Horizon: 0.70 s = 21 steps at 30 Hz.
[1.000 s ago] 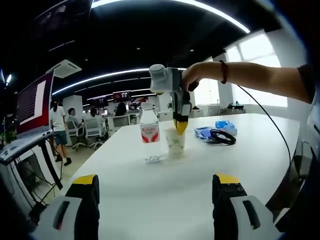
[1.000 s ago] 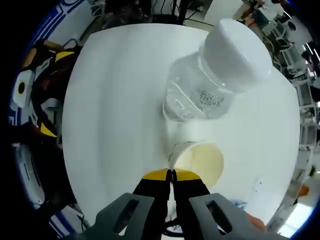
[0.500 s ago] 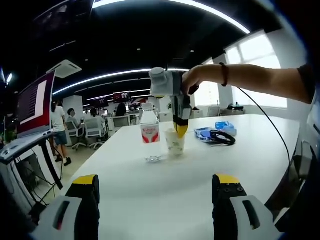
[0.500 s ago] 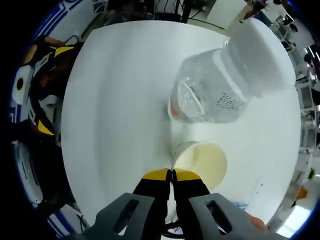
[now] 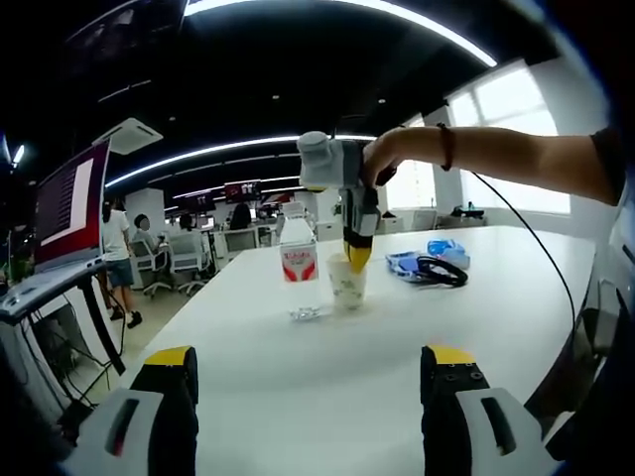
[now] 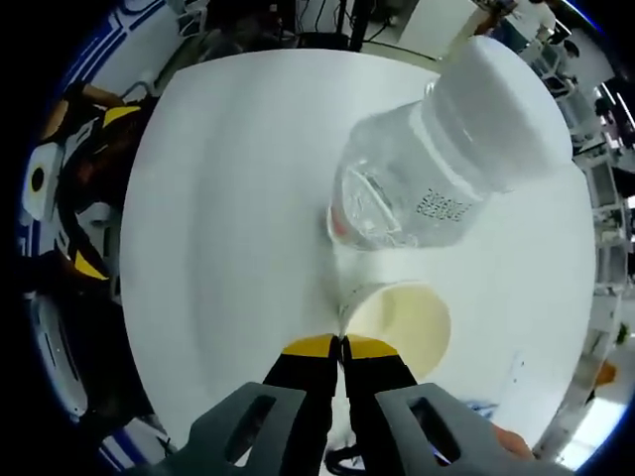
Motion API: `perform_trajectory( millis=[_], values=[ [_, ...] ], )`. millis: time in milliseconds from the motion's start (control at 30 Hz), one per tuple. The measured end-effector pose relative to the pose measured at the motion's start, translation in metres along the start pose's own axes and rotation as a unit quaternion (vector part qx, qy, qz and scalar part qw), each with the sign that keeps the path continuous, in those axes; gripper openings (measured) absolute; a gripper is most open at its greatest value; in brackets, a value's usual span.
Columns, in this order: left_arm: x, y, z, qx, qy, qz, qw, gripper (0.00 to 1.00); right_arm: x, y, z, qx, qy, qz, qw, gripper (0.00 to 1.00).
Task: Arrange the tabletop items into an orderly group along one side of the table until the central work area is clear of visible clutter.
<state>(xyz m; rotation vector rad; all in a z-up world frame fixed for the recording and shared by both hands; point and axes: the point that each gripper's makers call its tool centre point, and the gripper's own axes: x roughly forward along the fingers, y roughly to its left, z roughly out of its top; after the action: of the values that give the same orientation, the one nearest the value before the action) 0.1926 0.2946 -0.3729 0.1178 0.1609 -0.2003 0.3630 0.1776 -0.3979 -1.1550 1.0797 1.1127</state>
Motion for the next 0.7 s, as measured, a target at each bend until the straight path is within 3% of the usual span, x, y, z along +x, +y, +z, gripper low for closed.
perform_trajectory(
  millis=[267, 367, 700],
  values=[
    [0.000, 0.000, 0.001, 0.000, -0.002, 0.001, 1.0000, 0.92, -0.003, 0.003, 0.002, 0.001, -0.014, 0.012, 0.9998, 0.05],
    [0.000, 0.000, 0.001, 0.000, -0.001, 0.000, 1.0000, 0.92, -0.005, 0.000, 0.002, 0.001, -0.017, 0.007, 0.9998, 0.14],
    [-0.001, -0.003, 0.006, 0.001, -0.006, 0.000, 1.0000, 0.92, -0.012, 0.000, 0.005, 0.013, -0.051, -0.001, 0.9986, 0.29]
  ],
)
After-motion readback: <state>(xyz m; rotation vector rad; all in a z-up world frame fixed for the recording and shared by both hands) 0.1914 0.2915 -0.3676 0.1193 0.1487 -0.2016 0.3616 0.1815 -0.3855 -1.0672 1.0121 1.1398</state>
